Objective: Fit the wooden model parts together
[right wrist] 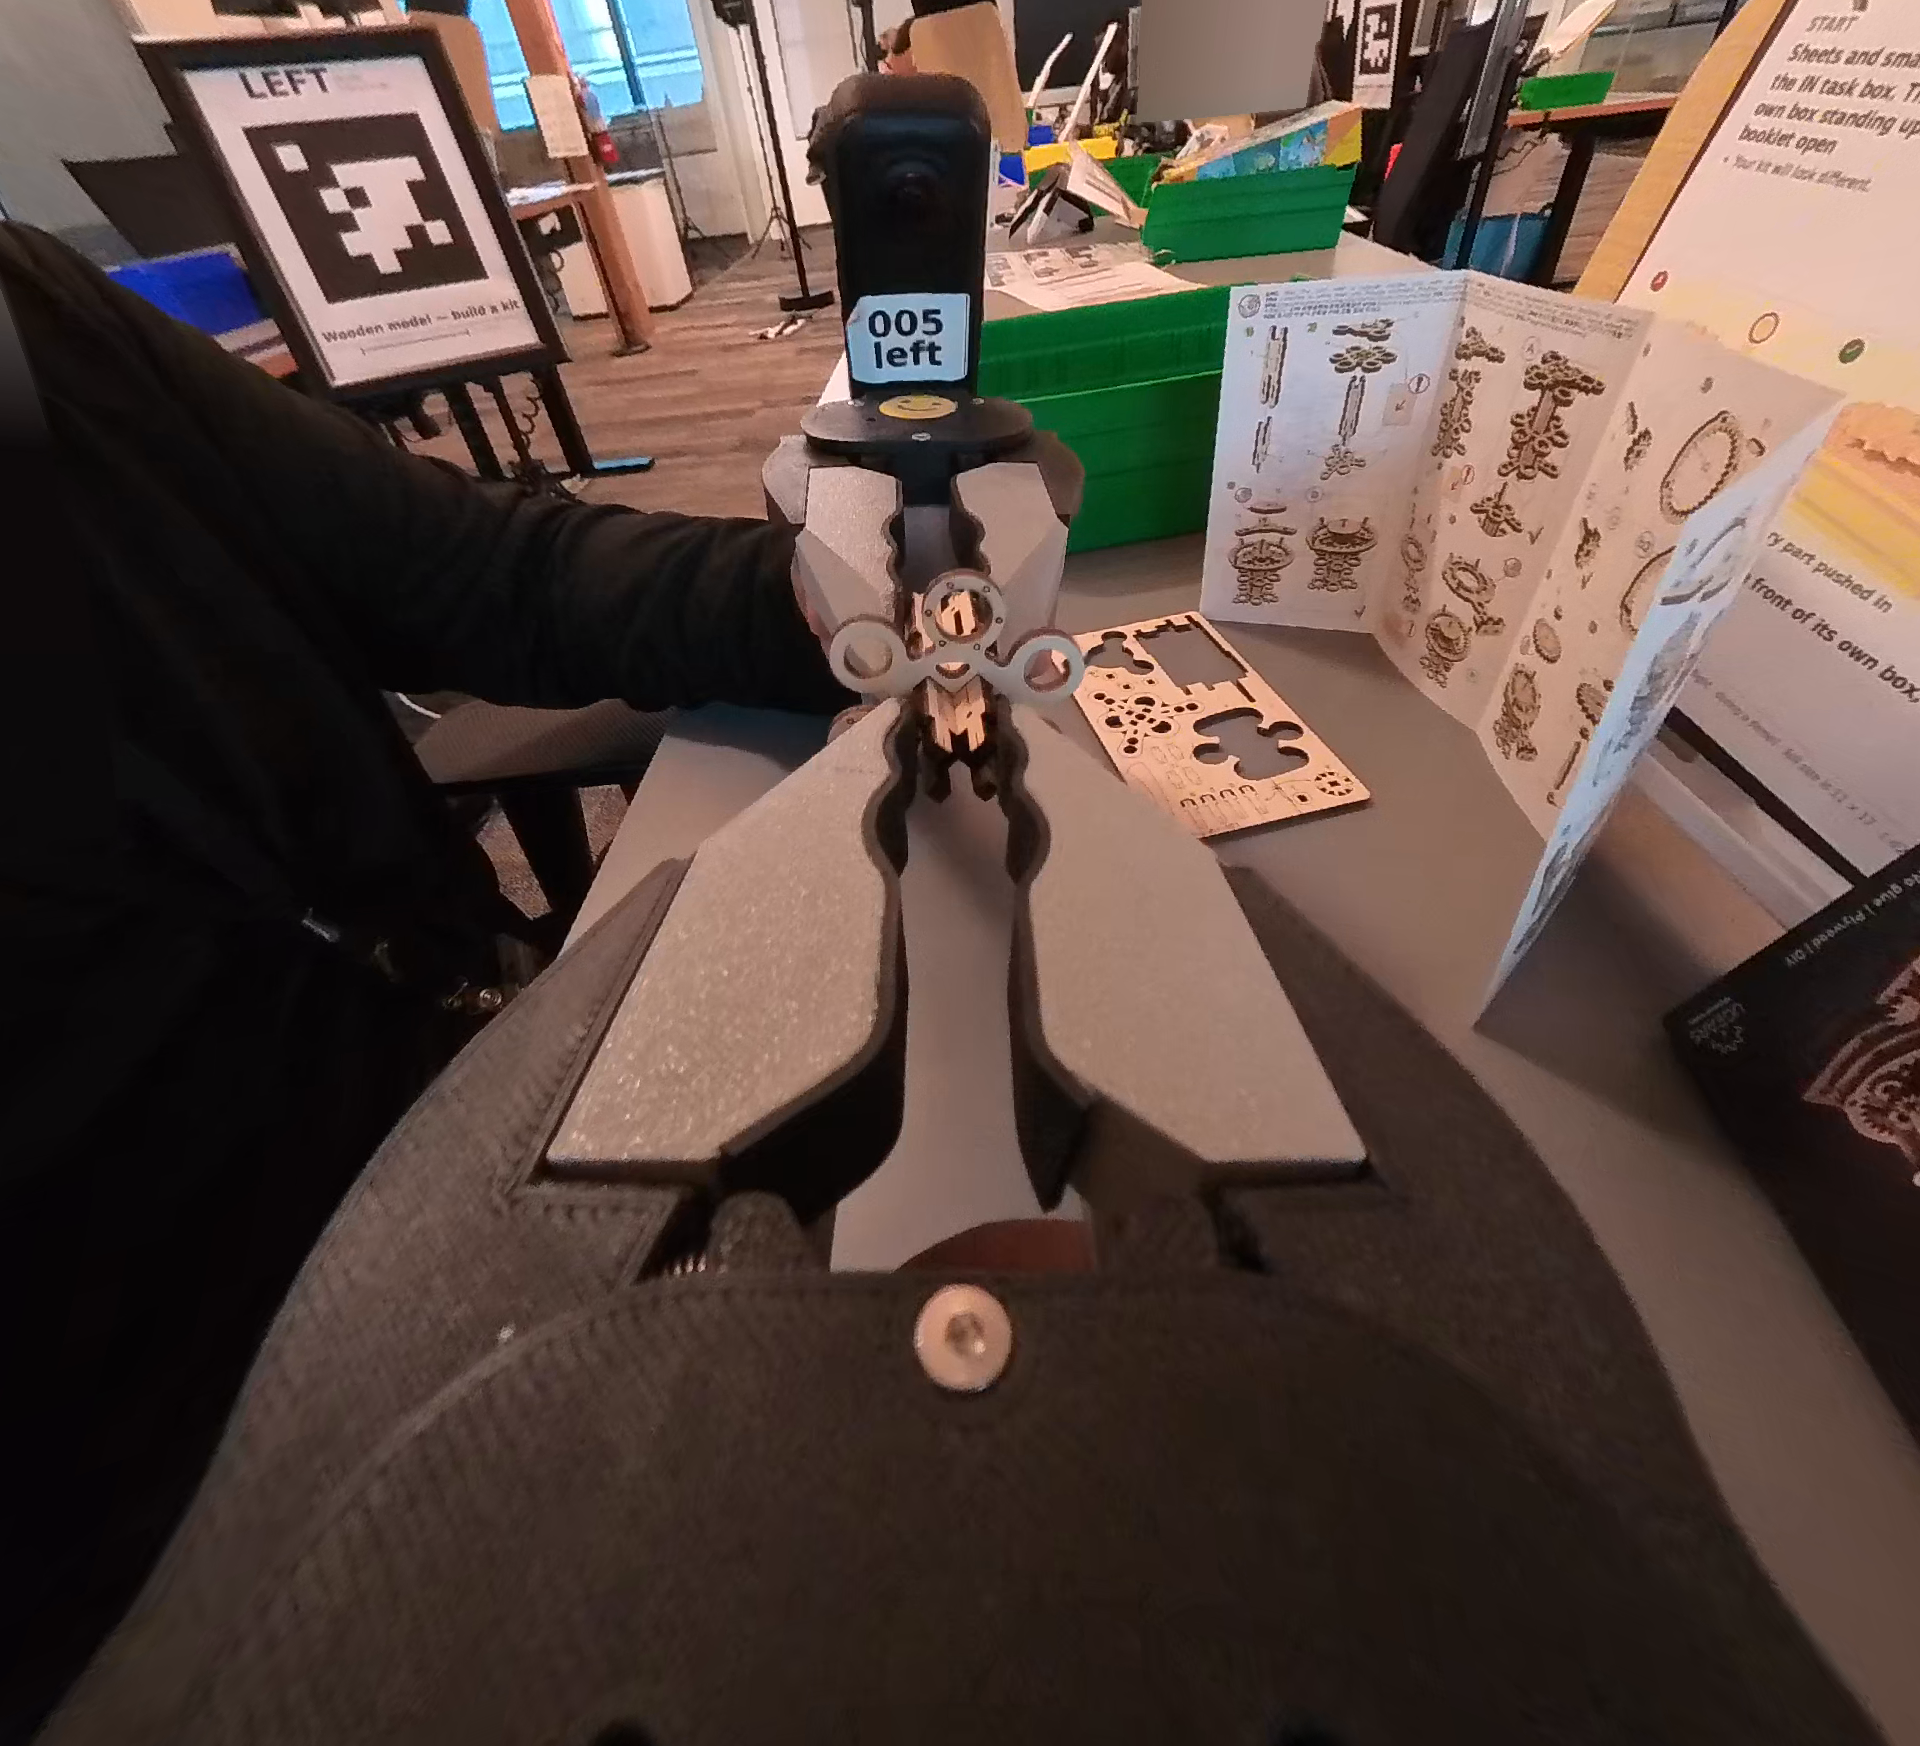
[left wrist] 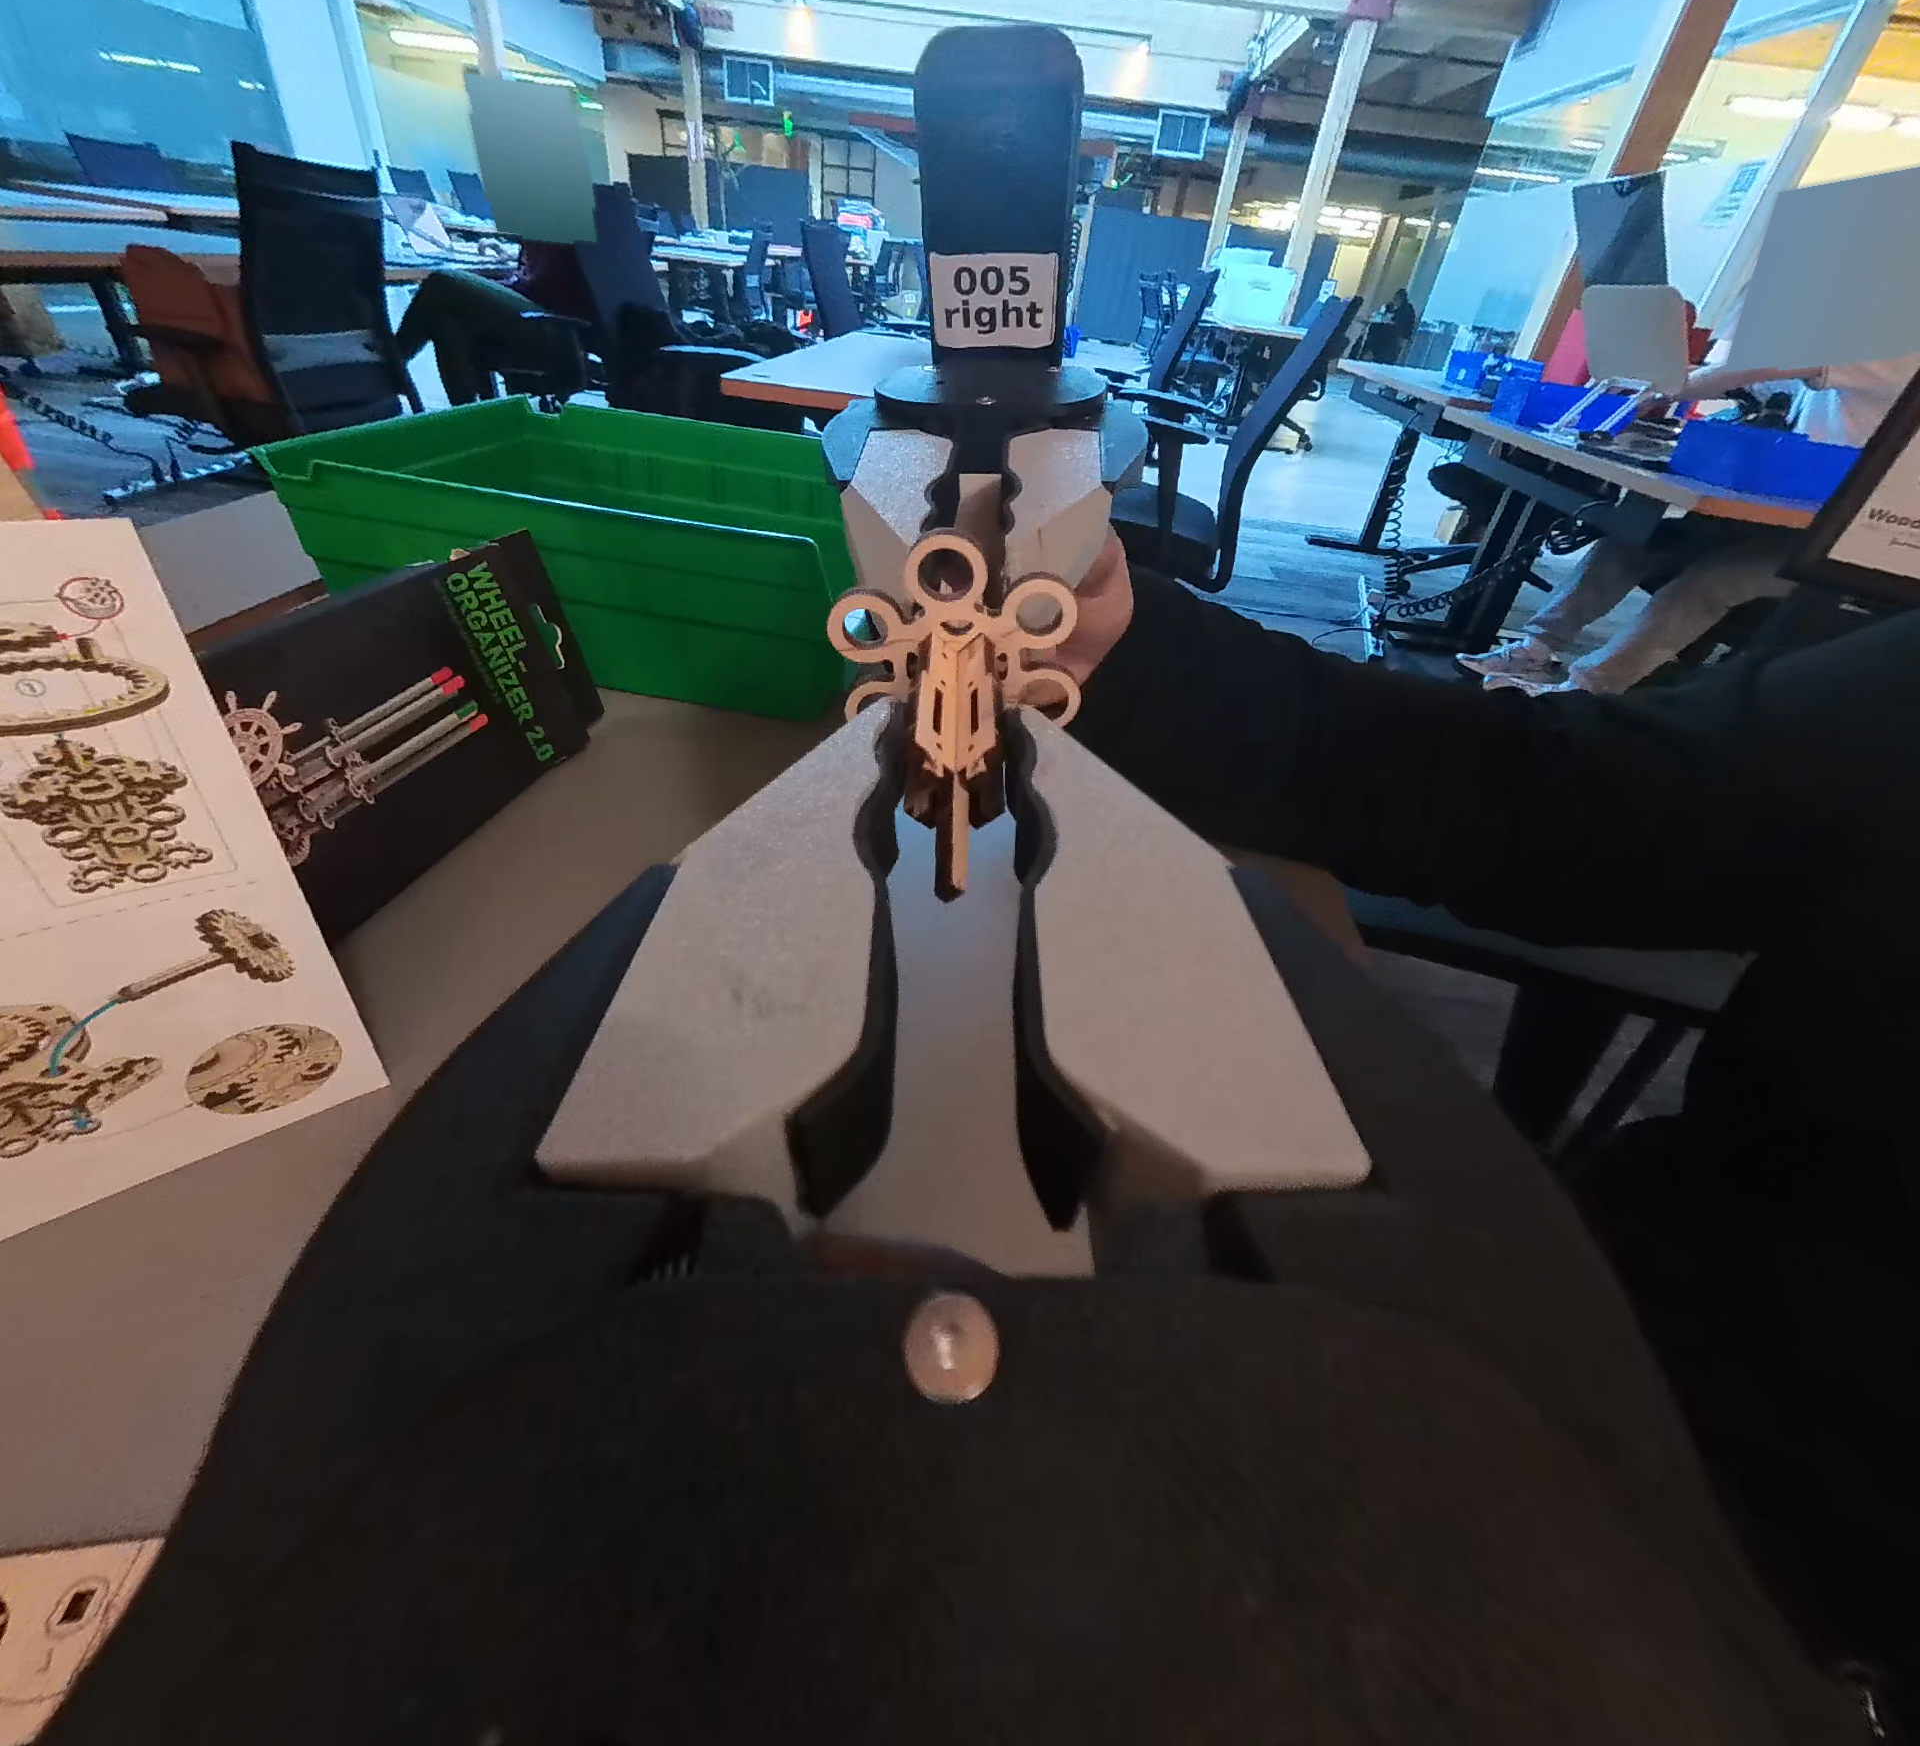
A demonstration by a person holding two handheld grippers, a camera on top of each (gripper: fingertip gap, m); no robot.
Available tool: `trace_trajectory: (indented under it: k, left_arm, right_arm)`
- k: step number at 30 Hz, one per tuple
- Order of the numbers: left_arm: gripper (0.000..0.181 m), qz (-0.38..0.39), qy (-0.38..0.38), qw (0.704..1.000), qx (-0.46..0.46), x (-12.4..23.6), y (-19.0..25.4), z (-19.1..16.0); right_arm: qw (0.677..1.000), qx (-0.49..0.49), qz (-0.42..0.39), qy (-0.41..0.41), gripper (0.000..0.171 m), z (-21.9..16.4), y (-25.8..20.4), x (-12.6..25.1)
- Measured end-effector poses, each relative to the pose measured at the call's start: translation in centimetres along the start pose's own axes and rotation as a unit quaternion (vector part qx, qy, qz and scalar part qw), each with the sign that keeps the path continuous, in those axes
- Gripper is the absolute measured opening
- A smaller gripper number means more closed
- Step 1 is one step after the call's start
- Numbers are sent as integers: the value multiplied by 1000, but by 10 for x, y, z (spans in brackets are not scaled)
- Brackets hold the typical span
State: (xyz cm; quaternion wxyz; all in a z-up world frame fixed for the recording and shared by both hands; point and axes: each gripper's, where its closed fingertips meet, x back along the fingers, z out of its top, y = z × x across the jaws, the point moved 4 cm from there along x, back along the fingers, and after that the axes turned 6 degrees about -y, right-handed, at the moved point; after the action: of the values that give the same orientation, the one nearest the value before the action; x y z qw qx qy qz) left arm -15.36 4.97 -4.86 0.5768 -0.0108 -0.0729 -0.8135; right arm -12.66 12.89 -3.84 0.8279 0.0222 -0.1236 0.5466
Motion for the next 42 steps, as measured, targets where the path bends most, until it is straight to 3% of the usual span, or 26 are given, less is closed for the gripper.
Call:
trace_trajectory:
  k: [31,36,42]
  left_arm:
    - [13,-17,8,1000,25,3,0,-5]
    - [12,-43,15,998,46,5,2,-4]
    - [13,-126,53,981,141,12,-2,0]
  right_arm:
    - [1000,-1,18,-13,10,-10,-2,1]
    - [999,40,1,-18,10,-8,-7,-1]
    - [992,110,-66,-6,9,8,-14,-5]
